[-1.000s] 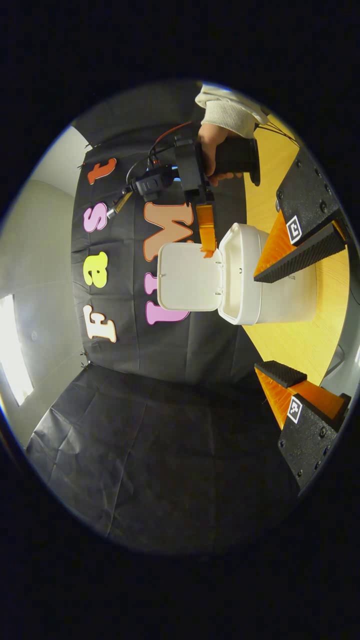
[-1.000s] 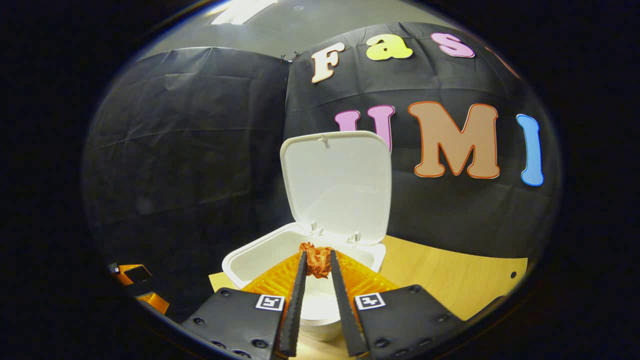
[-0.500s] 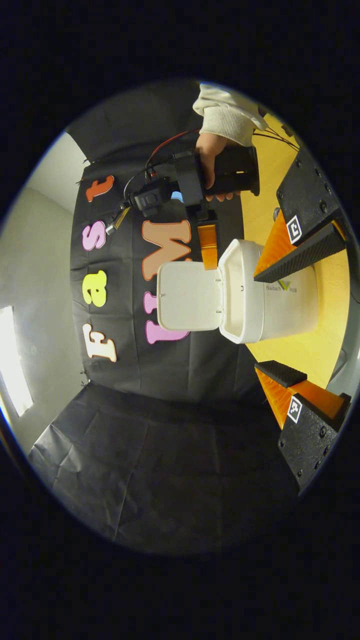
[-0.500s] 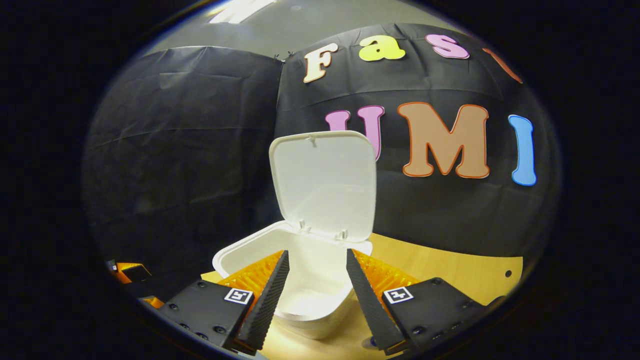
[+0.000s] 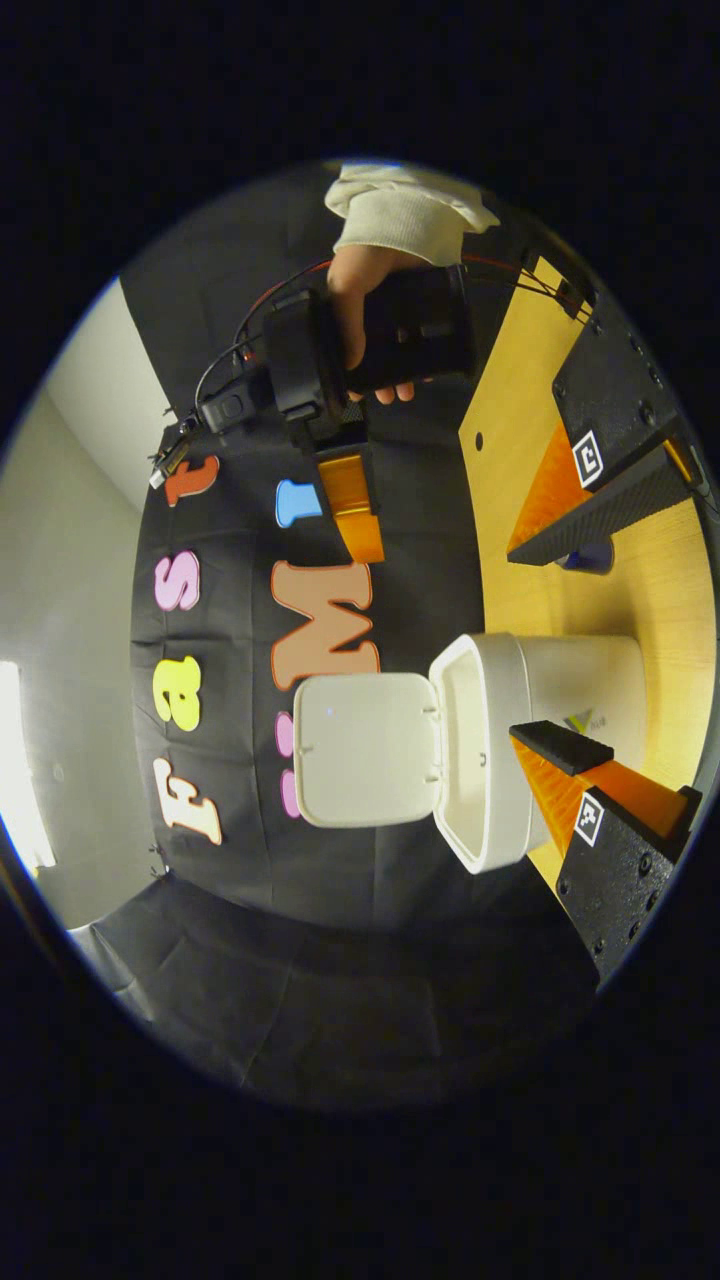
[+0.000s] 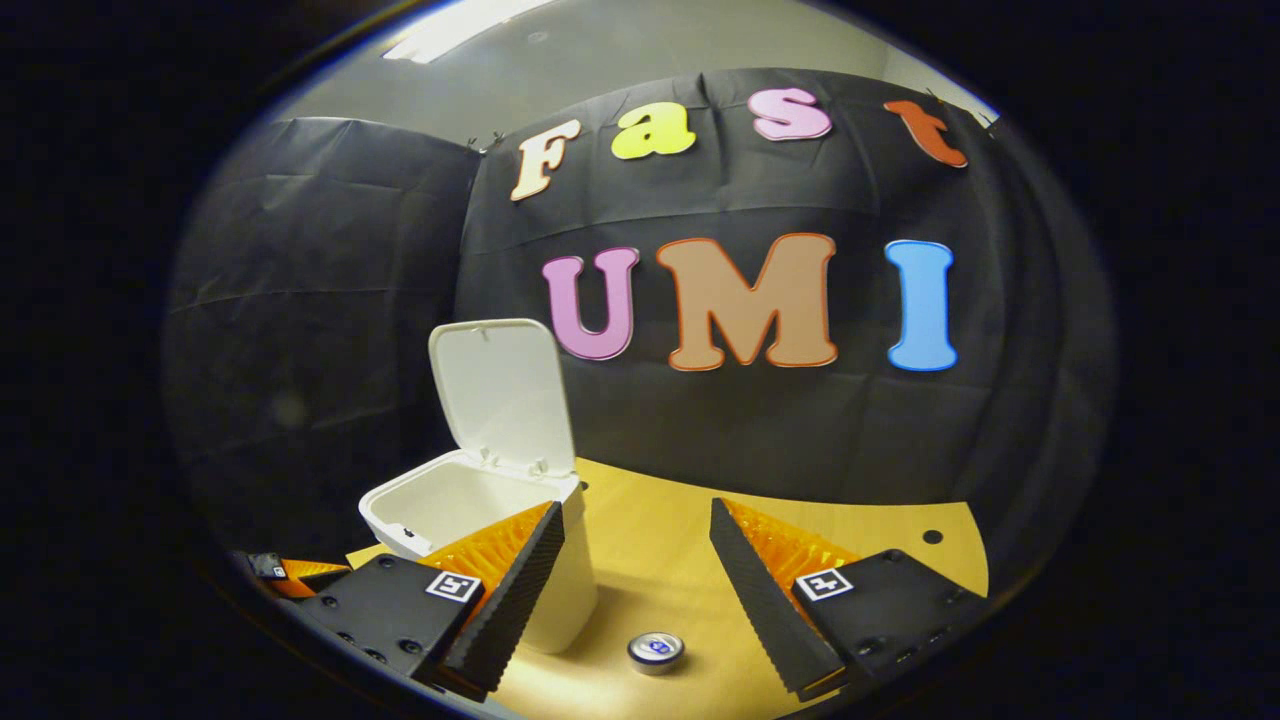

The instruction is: Press the lid of the desktop garbage bin to open it, pick up the crumpled paper on the desktop and throw it into the bin, then pick up the pop can on the desktop and drop it into the bin, and finally close the garbage bin lid.

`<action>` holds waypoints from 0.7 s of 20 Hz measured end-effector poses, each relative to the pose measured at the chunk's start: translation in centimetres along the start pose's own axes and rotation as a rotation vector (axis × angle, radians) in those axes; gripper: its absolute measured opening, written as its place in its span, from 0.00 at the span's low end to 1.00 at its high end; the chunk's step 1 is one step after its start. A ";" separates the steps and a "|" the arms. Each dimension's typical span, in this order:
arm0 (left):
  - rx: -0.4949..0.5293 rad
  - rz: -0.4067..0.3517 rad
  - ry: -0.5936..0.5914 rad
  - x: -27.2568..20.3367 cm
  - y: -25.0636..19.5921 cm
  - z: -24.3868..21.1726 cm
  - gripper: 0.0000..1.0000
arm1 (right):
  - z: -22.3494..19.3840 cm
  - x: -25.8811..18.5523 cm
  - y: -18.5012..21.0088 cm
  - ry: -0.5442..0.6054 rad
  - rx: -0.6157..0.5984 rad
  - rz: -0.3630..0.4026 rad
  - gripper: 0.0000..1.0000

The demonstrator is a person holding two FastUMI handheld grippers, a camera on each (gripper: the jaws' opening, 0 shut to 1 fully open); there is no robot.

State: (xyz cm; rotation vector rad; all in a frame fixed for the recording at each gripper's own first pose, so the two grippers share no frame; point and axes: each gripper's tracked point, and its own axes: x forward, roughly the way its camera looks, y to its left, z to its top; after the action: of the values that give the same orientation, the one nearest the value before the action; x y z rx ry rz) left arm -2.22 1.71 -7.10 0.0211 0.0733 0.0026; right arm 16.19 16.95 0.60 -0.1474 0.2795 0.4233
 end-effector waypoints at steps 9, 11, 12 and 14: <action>-0.059 -0.178 0.041 7.8 -7.8 -5.6 0.94 | -0.2 -10.2 -9.4 -0.066 0.071 -0.274 0.98; -0.056 -0.166 0.072 9.7 -7.8 -7.9 0.95 | -1.5 -12.3 -11.0 -0.044 0.081 -0.335 0.98; -0.052 -0.158 0.087 10.6 -7.7 -9.0 0.95 | -2.1 -13.3 -11.7 -0.031 0.085 -0.363 0.98; -0.048 -0.151 0.122 12.3 -7.7 -11.3 0.95 | -3.0 -15.5 -12.6 -0.021 0.108 -0.412 0.98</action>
State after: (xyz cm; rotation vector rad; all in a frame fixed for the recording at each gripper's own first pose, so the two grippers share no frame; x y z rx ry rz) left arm 9.27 -5.70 -19.42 -0.0324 0.1970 -0.1456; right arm 7.24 -0.96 3.41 -0.0911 0.2436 0.0004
